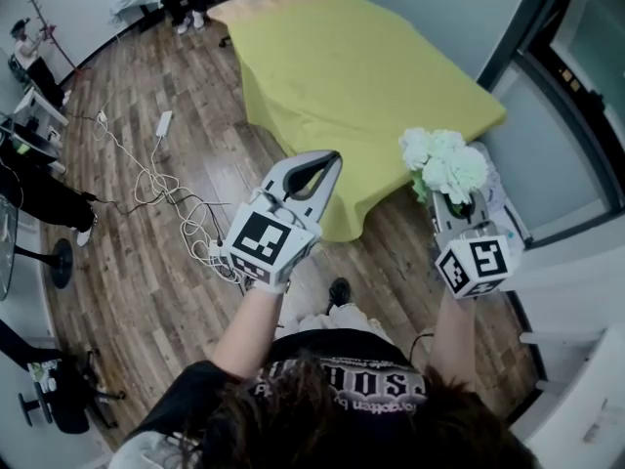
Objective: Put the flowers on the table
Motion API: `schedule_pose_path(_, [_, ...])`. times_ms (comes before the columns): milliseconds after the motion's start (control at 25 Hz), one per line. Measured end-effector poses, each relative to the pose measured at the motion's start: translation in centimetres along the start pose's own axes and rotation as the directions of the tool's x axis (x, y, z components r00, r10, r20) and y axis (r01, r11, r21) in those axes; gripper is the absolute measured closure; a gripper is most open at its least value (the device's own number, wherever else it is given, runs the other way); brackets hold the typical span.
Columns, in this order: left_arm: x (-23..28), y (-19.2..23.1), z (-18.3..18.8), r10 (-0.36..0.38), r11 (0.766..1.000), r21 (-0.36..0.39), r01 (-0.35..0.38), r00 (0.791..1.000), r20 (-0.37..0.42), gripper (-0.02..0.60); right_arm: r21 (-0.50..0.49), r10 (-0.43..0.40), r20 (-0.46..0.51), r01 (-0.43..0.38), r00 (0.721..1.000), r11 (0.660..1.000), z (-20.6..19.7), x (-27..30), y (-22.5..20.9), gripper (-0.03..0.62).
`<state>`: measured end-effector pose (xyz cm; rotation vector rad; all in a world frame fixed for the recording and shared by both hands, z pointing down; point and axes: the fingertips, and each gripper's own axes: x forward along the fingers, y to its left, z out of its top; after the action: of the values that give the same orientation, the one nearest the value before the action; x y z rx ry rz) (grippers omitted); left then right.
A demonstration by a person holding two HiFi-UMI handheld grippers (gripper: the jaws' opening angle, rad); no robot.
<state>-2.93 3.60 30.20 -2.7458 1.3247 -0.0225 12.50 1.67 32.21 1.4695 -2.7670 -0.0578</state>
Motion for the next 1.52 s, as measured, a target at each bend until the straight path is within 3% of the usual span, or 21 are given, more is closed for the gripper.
schedule_pose_path(640, [10.4,3.9,-0.3,-0.036,0.997,0.063,0.038,0.999,-0.028,0.583,0.003,0.018,-0.032,-0.018,0.999,1.0,-1.3,8.4,-7.5,0.528])
schedule_pose_path(1200, [12.6,8.6,-1.5,0.002,1.0,0.027,-0.002,1.0,-0.016,0.583,0.008,0.029,-0.077,-0.028,0.997,1.0,-3.0,13.3,-9.4,0.528])
schedule_pose_path(1520, [15.2,12.5,-1.7,-0.027,1.0,0.013,0.027,1.0,-0.003,0.583,-0.001,0.002,-0.096,-0.002,0.995,1.0,-3.2,17.2,-10.3,0.528])
